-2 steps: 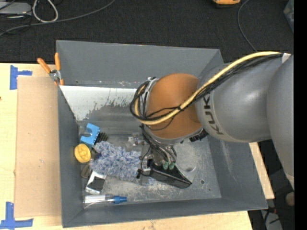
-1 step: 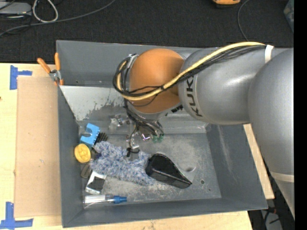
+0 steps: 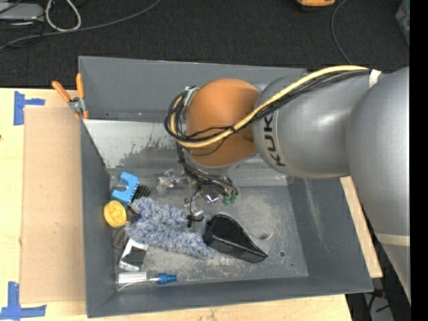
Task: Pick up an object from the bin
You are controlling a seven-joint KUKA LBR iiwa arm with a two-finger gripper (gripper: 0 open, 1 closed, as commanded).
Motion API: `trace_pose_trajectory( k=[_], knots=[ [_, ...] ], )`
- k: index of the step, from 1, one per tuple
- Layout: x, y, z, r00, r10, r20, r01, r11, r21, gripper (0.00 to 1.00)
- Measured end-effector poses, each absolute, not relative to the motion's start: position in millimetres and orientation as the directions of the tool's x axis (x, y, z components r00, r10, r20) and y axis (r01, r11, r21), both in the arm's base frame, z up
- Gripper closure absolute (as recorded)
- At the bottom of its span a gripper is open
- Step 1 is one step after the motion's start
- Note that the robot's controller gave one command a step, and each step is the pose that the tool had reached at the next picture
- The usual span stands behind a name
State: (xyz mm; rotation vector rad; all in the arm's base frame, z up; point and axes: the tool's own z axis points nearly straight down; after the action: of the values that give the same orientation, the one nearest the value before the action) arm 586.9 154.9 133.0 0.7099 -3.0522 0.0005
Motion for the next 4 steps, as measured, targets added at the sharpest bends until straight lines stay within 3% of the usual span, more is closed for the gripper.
trace_pose_trajectory(
  k=[1,2,4],
  knots=[
    [567.8,149.3,66.5,-0.908,-0.418,-0.002,-0.418,0.908,0.003,0.0],
    [563.4,151.1,70.7,-0.864,-0.503,-0.01,-0.503,0.864,0.0,1.0],
    [562.8,151.4,78.1,-0.864,-0.504,-0.01,-0.504,0.864,0.001,1.0]
  ],
)
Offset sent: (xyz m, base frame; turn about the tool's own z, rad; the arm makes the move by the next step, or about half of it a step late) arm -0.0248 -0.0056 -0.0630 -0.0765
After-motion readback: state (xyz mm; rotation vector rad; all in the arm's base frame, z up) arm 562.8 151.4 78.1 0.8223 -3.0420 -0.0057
